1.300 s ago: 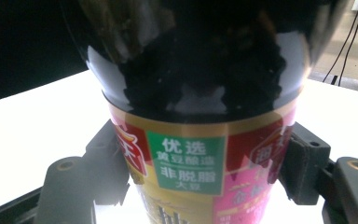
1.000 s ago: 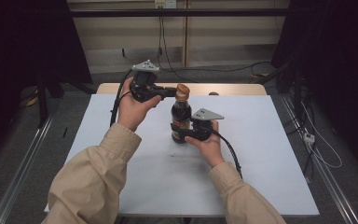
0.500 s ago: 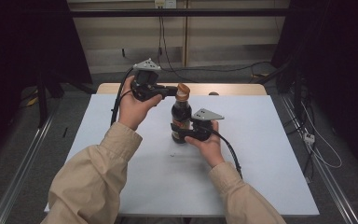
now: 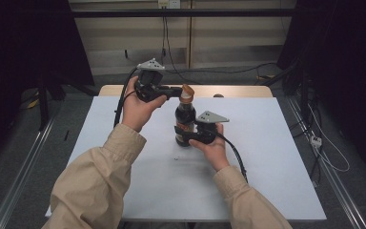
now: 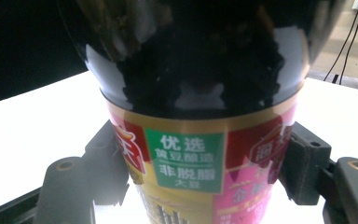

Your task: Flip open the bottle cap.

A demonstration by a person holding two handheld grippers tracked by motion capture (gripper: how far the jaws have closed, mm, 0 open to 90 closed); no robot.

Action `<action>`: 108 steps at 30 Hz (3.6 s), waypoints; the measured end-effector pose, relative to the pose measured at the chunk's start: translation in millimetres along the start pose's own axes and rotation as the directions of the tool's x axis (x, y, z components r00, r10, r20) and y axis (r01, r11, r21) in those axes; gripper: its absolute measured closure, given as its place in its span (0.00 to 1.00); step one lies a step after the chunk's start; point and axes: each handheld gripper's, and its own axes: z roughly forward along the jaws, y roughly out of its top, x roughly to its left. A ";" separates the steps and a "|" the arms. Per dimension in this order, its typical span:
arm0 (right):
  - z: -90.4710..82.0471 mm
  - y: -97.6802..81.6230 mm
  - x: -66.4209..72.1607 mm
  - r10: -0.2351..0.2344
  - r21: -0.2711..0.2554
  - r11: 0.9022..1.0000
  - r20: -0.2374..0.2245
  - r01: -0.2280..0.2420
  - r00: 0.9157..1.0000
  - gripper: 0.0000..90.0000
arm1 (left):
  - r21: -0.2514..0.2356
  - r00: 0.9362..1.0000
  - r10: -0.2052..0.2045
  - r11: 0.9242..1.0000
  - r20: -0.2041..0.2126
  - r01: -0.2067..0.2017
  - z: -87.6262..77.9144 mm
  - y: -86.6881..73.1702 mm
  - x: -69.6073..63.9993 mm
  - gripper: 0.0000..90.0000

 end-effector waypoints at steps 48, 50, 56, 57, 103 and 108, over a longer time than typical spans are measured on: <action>0.9 -0.2 0.5 0.001 0.003 1.000 0.005 -0.001 1.000 0.33 | 0.002 1.000 0.004 1.000 0.002 -0.004 0.0 3.9 0.8 1.00; 0.7 -0.2 0.5 0.001 0.004 1.000 0.007 -0.001 1.000 0.33 | 0.001 1.000 0.000 1.000 0.008 0.000 0.2 4.0 1.3 1.00; 0.7 -0.1 0.4 0.003 0.004 1.000 0.007 -0.003 1.000 0.33 | -0.002 1.000 0.009 1.000 0.017 -0.009 0.3 4.5 0.4 1.00; 0.7 -0.1 0.4 0.002 0.004 1.000 0.007 -0.002 1.000 0.33 | 0.004 1.000 0.014 1.000 0.013 -0.014 -0.1 4.8 0.4 1.00; 1.3 0.1 1.7 -0.009 0.010 1.000 0.010 0.009 1.000 0.33 | -0.013 0.999 0.021 1.000 0.037 -0.021 7.1 12.3 -9.7 1.00; 1.1 0.1 2.0 -0.009 0.010 1.000 0.011 0.009 1.000 0.33 | -0.017 0.999 0.019 1.000 0.039 -0.018 6.3 11.9 -8.5 1.00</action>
